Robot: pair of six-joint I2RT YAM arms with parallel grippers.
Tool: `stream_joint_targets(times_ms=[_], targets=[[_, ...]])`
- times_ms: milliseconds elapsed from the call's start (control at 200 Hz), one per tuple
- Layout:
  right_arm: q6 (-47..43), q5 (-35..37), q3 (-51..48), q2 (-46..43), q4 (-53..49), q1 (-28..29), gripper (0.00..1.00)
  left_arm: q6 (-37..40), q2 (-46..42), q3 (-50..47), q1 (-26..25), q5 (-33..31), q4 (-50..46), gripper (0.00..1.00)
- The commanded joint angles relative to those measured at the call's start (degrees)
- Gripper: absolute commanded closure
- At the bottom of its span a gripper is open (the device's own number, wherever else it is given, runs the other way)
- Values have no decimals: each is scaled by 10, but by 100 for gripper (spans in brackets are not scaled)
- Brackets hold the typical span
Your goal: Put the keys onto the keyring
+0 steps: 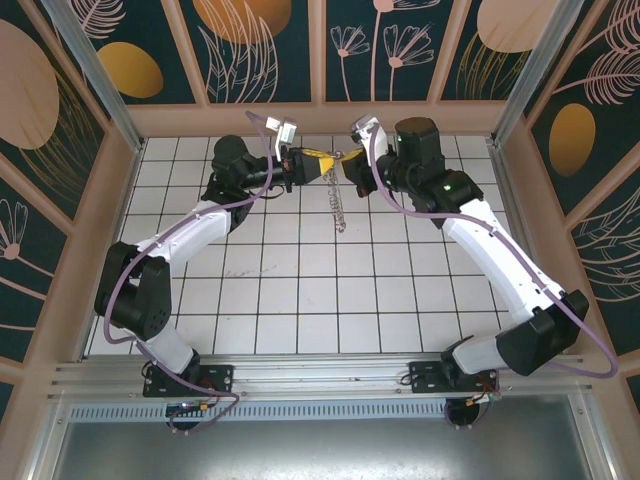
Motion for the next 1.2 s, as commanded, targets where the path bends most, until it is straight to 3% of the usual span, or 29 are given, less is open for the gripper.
stream_joint_targets(times_ms=[0, 285, 425, 831, 1196], targets=[[-12, 9, 23, 8, -6, 3, 100, 6, -20, 1, -2, 13, 26, 100], [-17, 52, 21, 10, -12, 3, 100, 7, -18, 1, -2, 9, 24, 100], [-24, 94, 21, 13, -17, 4, 100, 10, -20, -1, -2, -1, 21, 83], [-33, 143, 35, 24, -12, 4, 100, 23, -27, -7, -2, -19, 5, 70], [-42, 158, 55, 80, -8, 4, 100, 47, -74, -48, 21, -130, -31, 67]])
